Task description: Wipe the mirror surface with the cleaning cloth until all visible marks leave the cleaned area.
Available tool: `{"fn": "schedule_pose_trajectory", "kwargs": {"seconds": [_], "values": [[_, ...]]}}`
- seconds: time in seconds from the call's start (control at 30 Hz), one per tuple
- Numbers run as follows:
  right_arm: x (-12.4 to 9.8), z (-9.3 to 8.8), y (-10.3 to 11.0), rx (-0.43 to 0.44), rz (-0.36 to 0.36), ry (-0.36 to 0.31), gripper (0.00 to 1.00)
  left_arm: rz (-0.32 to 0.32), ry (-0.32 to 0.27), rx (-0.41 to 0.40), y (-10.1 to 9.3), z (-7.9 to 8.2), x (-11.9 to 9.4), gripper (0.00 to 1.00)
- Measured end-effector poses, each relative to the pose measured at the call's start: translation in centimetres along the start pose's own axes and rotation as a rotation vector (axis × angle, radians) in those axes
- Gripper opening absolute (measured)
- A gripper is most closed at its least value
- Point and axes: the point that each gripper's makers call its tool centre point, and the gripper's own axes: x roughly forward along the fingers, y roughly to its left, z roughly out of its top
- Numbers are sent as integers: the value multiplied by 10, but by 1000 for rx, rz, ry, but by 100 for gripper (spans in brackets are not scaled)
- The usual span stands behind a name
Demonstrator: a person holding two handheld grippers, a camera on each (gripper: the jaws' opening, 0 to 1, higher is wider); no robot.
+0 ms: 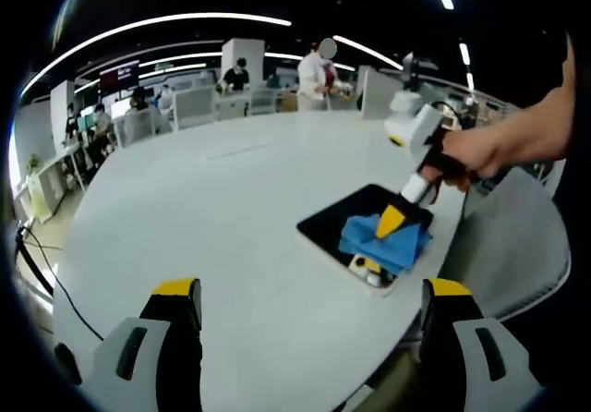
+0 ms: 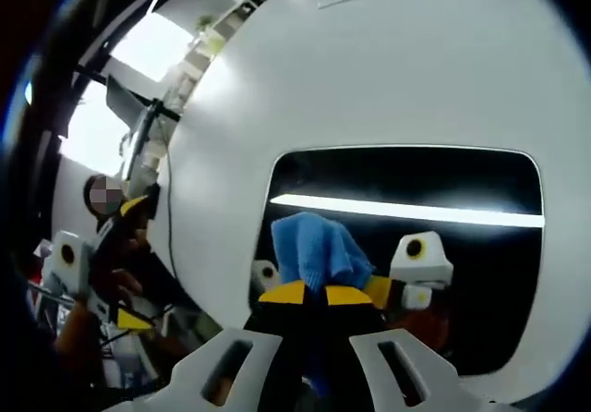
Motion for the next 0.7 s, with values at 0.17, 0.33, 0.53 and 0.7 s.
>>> {"fn": "schedule_pose_trajectory", "kwargs": {"seconds": [0.17,0.33,0.53,0.7], "values": [[-2,-7,1,-4,6,7,0,2,1,1,0,0,-1,99],[-2,-13,2,-8,11,14,0,4,-5,-2,-1,1,-1,99],[-5,-25,7,-7,30,34,0,1,-1,-2,-5,-2,0,99],[-6,-31,8,-8,37,41,0,2,-3,-5,-6,-1,1,99]]}}
